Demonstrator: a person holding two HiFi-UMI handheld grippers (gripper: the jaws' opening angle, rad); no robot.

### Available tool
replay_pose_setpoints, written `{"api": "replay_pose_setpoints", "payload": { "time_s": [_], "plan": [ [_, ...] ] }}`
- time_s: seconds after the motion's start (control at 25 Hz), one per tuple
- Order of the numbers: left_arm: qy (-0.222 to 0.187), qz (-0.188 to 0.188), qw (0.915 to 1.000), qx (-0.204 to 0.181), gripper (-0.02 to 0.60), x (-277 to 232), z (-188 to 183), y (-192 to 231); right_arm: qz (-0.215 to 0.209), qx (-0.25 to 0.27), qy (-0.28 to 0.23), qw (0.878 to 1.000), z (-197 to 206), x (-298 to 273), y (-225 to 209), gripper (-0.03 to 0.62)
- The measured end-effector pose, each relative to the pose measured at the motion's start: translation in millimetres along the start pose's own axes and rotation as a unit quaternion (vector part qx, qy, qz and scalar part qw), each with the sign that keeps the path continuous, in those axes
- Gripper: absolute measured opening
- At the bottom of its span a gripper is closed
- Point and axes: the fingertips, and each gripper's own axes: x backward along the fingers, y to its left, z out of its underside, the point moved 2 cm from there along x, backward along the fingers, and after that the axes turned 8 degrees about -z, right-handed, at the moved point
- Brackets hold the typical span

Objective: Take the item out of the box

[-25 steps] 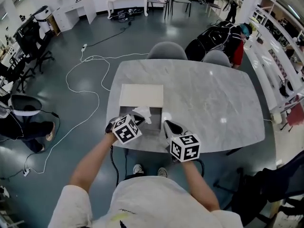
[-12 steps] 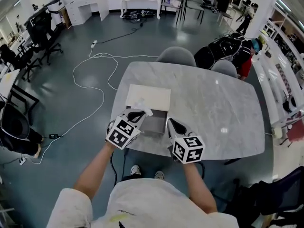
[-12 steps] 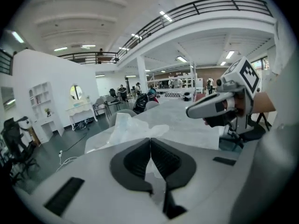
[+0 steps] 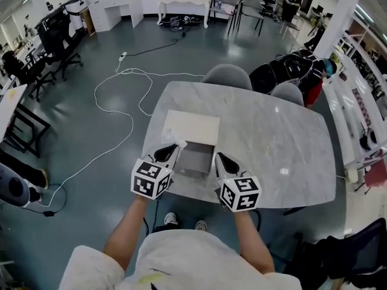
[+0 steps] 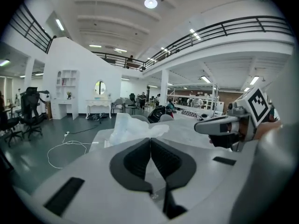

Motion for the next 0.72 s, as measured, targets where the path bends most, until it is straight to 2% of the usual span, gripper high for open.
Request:
{"api": "replay_pose_setpoints", "payload": {
  "time_s": [0.24,0.72],
  "plan": [
    [-0.003,-0.008,0.9994,0.033,0.015,3.7,4.4,8.6,-0.002,0.002,-0.003,1.0,0.5,-5.8,4.1,0.005],
    [0.002,0.0,0.9994,0.035,0.015,-3.3,7.1,6.3,-0.001,0.005,-0.001,1.0,1.7,-8.0,2.8,0.005]
  ]
}}
